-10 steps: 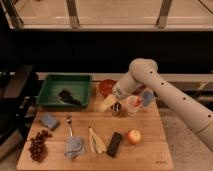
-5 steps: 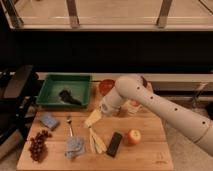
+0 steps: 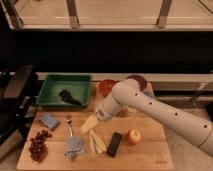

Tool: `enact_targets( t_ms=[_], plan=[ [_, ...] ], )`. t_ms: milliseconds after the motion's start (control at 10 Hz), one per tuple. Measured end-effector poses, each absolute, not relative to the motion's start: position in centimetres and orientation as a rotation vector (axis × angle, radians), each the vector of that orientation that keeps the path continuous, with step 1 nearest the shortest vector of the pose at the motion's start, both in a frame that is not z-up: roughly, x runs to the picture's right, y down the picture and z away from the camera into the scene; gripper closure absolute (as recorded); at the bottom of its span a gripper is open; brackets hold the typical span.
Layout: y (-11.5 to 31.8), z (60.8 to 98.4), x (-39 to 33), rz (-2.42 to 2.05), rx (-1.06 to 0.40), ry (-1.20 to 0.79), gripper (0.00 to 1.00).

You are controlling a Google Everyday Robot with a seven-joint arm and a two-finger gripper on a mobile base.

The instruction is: Place grapes in tray

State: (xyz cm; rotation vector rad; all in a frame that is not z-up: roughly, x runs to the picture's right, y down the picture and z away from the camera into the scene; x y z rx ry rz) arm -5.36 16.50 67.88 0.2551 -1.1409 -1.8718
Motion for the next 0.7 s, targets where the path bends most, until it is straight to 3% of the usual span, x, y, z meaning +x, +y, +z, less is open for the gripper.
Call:
enact_targets(
  t_ms=[300, 700],
  plan=[
    [17.2, 68.1, -6.2, -1.855, 0.275, -1.168, 0.2],
    [18.6, 68.7, -12.4, -1.856, 0.279, -1.204, 0.2]
  ],
)
